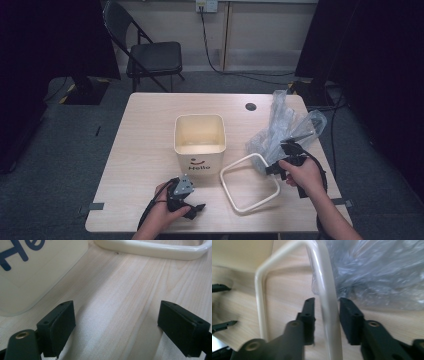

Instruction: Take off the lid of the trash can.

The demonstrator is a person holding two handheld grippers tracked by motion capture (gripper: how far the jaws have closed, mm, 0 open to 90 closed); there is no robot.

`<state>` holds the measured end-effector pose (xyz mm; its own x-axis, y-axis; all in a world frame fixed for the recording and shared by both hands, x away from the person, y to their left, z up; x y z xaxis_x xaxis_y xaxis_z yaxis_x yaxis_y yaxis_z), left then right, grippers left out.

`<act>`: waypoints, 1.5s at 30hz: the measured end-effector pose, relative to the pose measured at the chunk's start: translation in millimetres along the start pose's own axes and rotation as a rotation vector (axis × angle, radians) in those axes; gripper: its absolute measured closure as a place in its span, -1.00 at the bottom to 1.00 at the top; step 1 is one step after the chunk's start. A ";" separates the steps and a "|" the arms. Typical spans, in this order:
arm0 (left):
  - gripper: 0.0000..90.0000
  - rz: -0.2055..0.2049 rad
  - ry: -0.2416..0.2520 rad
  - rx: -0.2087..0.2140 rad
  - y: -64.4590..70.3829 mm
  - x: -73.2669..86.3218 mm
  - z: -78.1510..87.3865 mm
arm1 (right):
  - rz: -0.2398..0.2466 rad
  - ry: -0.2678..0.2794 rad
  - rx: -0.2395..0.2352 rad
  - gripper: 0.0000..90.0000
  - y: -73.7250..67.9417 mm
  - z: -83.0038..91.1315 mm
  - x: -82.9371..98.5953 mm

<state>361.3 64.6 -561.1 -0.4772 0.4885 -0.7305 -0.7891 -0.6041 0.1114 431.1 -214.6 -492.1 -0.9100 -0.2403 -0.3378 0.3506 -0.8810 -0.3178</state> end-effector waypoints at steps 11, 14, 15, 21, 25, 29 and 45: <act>-0.69 -0.001 0.000 -0.001 -0.1 0.0 0.0 | 0.032 0.138 0.199 -0.39 50.1 26.1 -20.1; -0.69 0.000 0.000 0.000 0.0 0.0 0.0 | 0.015 0.127 0.202 -0.44 56.7 19.3 -17.0; -0.69 -0.002 -0.001 0.000 -0.1 0.1 0.1 | 0.003 0.139 0.190 -0.45 59.7 11.1 -16.8; -0.69 -0.001 -0.001 -0.001 -0.1 0.1 0.1 | -0.034 0.173 0.161 -0.47 57.5 -0.3 -27.7; -0.69 -0.001 0.001 -0.004 -0.1 0.0 0.0 | -0.025 0.175 0.167 -0.47 54.5 -9.6 -39.4; -0.69 -0.001 0.000 -0.005 -0.1 0.1 0.0 | -0.007 0.130 0.194 -0.45 55.4 -30.5 -38.5; -0.69 -0.001 -0.001 -0.004 -0.1 0.1 0.1 | 0.027 0.109 0.278 0.49 61.1 -49.4 -32.2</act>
<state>361.3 64.8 -561.1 -0.4764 0.4899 -0.7301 -0.7881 -0.6061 0.1076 492.7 -240.6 -544.3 -0.8669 -0.2331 -0.4406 0.2864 -0.9564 -0.0575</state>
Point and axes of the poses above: each handheld gripper's, and its own axes: z roughly backward along the jaws, x roughly out of its underside, y roughly to its right, the point moved 9 cm from there along -z, roughly forward along the jaws, and after that the axes turned 8 degrees about z, right-handed, at the moved point
